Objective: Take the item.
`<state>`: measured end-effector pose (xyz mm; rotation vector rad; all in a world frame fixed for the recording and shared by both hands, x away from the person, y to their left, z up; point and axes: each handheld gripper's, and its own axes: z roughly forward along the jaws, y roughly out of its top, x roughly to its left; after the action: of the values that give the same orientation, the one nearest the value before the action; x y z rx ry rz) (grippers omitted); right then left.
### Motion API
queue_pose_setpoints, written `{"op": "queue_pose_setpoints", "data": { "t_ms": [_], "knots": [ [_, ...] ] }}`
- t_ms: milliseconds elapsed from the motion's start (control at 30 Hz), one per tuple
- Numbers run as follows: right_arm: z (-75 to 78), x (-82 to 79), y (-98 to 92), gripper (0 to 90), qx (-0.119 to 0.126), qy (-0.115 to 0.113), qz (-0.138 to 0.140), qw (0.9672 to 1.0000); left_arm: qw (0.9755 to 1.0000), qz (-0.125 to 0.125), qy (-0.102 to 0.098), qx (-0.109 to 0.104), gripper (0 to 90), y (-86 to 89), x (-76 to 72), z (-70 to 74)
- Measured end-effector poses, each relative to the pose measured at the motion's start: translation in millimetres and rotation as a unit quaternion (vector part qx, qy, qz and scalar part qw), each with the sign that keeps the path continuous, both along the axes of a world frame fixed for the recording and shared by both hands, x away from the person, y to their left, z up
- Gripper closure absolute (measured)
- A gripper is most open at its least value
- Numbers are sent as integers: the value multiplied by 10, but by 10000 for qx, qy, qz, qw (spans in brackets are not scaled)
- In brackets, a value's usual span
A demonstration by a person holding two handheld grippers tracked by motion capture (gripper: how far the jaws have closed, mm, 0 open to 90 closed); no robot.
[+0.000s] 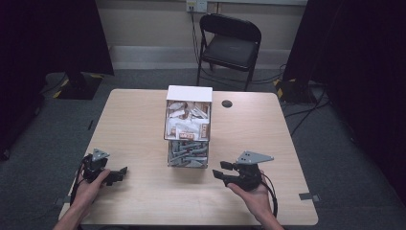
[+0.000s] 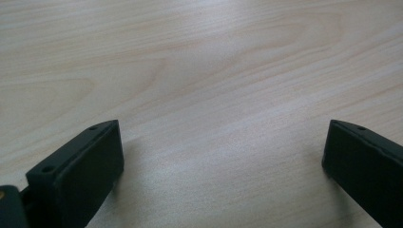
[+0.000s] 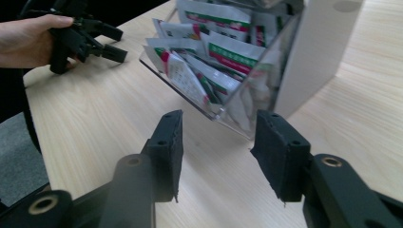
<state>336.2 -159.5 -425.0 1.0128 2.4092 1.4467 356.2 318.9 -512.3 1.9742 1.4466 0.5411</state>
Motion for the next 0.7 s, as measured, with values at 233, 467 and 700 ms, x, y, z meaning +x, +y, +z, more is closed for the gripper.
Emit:
{"op": "queue_pose_setpoints", "data": {
  "t_ms": [233,467,700],
  "knots": [
    [12,74,183,582,98,86,149,9998,10000,2,2,3,0,0,0,1],
    [23,114,357,569,152,21,287,9995,10000,2,4,-5,0,-1,0,0],
    [32,194,480,583,305,17,441,9986,10000,0,1,1,0,0,0,0]
  ]
}}
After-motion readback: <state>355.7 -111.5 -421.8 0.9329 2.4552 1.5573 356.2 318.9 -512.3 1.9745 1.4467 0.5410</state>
